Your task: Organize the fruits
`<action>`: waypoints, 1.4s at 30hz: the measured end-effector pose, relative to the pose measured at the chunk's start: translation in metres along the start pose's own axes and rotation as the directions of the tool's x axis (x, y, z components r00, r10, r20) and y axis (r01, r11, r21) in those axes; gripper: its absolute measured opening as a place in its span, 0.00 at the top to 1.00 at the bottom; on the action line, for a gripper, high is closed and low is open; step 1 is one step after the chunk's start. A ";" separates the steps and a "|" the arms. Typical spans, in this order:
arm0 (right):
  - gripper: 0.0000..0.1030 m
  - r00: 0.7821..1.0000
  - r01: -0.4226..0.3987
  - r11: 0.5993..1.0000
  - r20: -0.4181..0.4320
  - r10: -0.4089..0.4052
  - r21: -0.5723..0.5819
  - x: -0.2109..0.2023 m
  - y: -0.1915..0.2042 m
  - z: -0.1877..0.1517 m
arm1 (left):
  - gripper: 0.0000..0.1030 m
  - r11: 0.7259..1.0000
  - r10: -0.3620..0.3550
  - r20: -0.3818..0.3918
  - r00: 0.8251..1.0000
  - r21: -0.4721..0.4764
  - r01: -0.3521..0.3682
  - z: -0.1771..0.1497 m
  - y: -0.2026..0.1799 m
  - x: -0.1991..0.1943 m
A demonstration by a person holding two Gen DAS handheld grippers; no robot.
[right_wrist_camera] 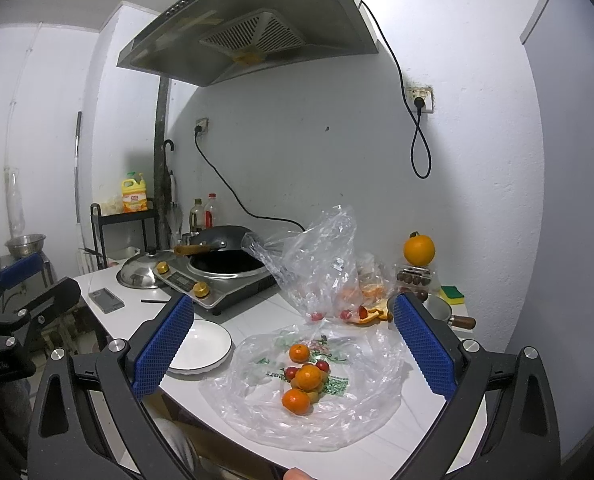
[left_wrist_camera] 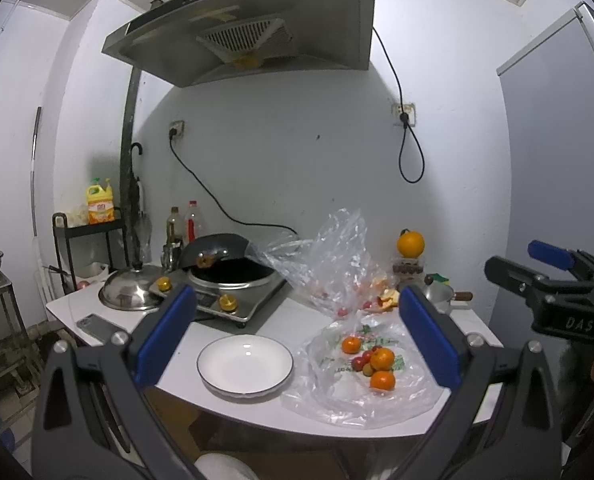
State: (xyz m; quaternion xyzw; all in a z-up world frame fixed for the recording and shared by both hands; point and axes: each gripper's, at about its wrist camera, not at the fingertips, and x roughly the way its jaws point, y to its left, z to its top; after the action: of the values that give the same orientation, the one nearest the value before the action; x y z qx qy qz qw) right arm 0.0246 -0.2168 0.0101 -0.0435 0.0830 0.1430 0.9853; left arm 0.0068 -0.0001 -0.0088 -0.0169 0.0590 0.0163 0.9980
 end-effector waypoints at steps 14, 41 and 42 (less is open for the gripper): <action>0.01 1.000 -0.002 1.000 -0.002 0.002 0.000 0.000 0.001 -0.001 | 0.01 1.000 0.001 -0.003 1.000 -0.008 -0.001 -0.001 0.003 0.001; 0.01 1.000 -0.001 1.000 -0.011 0.001 0.002 0.001 0.003 -0.003 | 0.01 1.000 -0.001 -0.010 1.000 -0.004 0.001 -0.003 0.005 0.003; 0.01 1.000 0.000 1.000 -0.013 0.000 0.002 0.001 0.004 -0.004 | 0.01 1.000 0.000 -0.012 1.000 -0.004 0.000 -0.004 0.005 0.003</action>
State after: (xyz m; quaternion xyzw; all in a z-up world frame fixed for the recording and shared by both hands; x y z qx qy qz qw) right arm 0.0238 -0.2133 0.0062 -0.0434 0.0896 0.1428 0.9847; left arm 0.0096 0.0044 -0.0131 -0.0189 0.0651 0.0160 0.9976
